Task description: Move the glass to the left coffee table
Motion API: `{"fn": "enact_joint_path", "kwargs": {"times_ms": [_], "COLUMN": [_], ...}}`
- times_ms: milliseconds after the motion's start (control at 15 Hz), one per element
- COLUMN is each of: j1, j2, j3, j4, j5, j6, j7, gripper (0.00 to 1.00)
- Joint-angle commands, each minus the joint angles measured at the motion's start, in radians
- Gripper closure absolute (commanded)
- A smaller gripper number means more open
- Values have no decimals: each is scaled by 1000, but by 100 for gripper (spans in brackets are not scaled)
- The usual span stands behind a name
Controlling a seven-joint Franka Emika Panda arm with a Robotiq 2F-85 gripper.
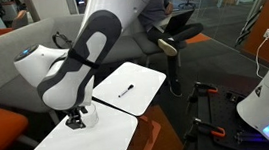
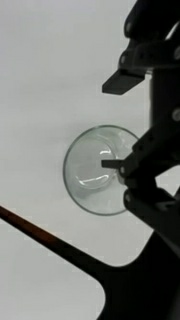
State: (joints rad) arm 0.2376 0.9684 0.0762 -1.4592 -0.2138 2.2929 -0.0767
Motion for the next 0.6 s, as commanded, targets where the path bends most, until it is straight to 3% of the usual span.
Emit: {"fn": "enact_joint_path", "kwargs": {"times_ms": [0, 533], "j1": [-23, -66], "j2": [-139, -332], "j3": [21, 56], "j4": [-153, -339], "j5": [9, 23], "j6": [61, 35], "j7": [-13, -71], "gripper": [0, 0]}}
